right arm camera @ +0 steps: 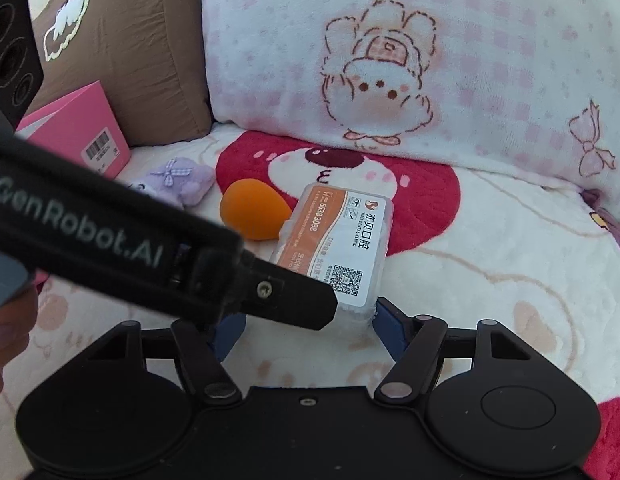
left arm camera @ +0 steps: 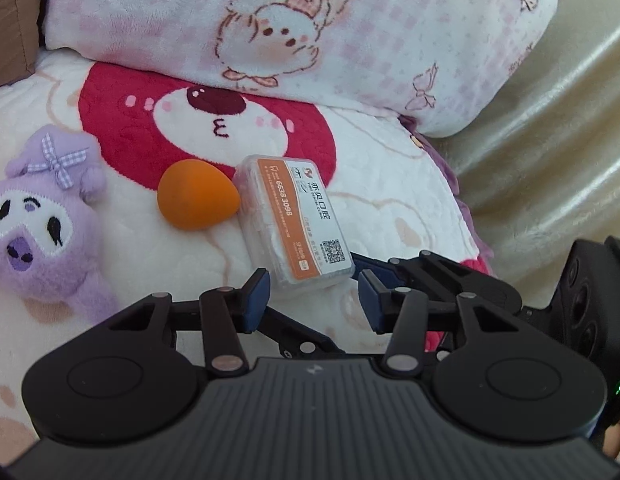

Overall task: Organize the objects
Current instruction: 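Lower the left gripper around the clear plastic box, then close the left gripper on the clear plastic box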

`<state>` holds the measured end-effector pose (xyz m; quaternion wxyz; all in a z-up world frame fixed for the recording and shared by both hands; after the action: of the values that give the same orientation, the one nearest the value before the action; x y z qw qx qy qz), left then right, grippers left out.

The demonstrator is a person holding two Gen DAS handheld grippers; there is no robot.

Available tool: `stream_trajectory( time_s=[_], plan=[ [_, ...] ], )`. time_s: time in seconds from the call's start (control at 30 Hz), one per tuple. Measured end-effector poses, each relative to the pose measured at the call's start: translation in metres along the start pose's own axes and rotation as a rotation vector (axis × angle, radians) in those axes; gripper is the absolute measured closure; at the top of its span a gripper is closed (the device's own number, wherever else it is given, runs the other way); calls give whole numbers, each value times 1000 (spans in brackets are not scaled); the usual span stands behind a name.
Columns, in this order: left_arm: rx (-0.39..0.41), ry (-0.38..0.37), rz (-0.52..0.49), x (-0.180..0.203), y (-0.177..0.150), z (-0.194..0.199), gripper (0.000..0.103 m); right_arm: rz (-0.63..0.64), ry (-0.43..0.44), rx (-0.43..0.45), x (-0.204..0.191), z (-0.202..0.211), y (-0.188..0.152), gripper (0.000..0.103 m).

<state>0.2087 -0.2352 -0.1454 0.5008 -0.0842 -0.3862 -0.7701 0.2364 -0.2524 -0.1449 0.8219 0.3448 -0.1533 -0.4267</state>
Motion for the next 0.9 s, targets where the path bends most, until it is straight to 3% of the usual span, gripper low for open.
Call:
stream_trajectory(
  time_s=[0.37,0.53,0.63,0.7,0.9],
  plan=[
    [-35,-55,77,-5,-25,20,55,58,130,-86,-11,15,-12,26],
    [-16,-21,165,-30,-18,14,55,7,135,-73,-10,12,-7,25],
    [-11,-26,217,-41,-17,7,59,-41,145,-66,-5,8,-6,25],
    [2,-66,256,-43,-16,7,68,-77,156,-54,-1,5,-5,25],
    [9,-16,196,-33,-11,3,70,-150,179,-36,9,-3,-7,24]
  ],
)
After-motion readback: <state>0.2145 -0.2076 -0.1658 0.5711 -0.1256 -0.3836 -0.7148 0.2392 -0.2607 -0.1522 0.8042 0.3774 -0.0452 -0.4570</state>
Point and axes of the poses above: each gripper's, at about its wrist camera, not at the fingertips, and z roughly against the way its jaws point, x to its right, y to its top, the point moved 7 cm from there along -z, roughly the way its jaws point, and after that the axes turned 2 degrees about -x, right-handed, at the moved point
